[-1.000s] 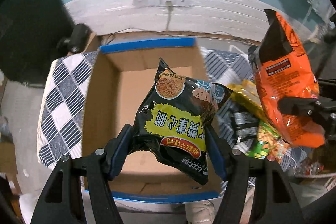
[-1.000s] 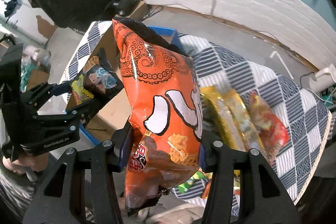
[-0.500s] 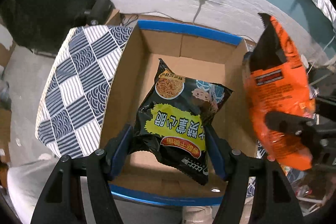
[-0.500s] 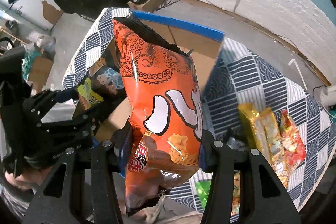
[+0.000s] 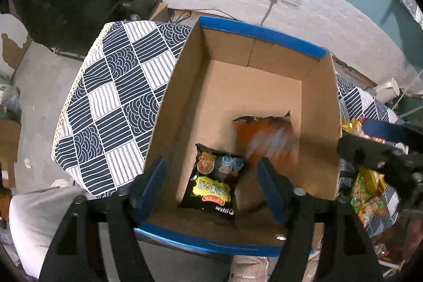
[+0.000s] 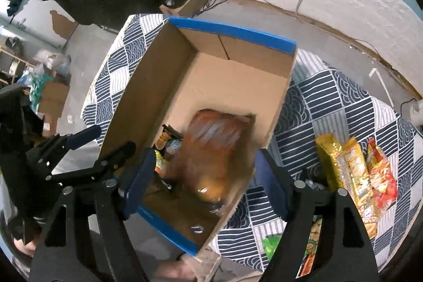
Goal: Organize snacks
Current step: 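Drop the black bag into the box with the left gripper while the right drops the orange bag, then move both grippers back over the remaining snack pile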
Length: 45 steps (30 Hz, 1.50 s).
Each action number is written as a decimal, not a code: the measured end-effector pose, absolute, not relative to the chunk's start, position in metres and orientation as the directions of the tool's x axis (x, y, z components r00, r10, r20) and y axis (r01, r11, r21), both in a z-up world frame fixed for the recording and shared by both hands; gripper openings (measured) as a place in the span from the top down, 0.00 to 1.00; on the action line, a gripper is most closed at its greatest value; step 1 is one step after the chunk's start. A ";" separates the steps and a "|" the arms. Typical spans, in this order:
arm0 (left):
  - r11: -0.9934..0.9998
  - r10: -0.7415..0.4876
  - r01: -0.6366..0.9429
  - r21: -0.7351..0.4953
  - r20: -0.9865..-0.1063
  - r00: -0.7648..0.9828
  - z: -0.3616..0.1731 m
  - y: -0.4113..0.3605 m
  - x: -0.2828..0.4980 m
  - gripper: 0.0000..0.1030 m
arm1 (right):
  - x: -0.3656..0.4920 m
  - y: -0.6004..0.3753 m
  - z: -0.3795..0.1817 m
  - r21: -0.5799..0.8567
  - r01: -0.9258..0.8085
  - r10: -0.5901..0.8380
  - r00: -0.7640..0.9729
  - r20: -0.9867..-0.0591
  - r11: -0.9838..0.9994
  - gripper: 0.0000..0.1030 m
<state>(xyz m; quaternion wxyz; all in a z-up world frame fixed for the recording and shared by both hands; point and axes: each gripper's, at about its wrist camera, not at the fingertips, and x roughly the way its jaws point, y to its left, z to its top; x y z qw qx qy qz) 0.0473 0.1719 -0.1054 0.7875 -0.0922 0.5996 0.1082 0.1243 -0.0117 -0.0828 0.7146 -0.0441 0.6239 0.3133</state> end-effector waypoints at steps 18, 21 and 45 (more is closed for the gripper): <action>0.988 -0.001 -0.146 -0.045 -0.959 0.285 -0.093 0.120 0.051 0.19 | 0.114 -0.064 -0.067 0.228 -0.537 0.337 0.112 -0.935 0.812 0.24; 0.994 -0.009 -0.099 -0.039 -0.959 0.282 -0.092 0.103 0.050 0.17 | 0.110 -0.078 -0.065 0.216 -0.536 0.329 0.124 -0.936 0.816 0.24; 0.971 -0.083 0.239 -0.021 -0.963 0.255 -0.099 -0.040 0.034 0.17 | 0.075 -0.260 -0.081 0.181 -0.393 0.258 0.152 -0.954 0.902 0.24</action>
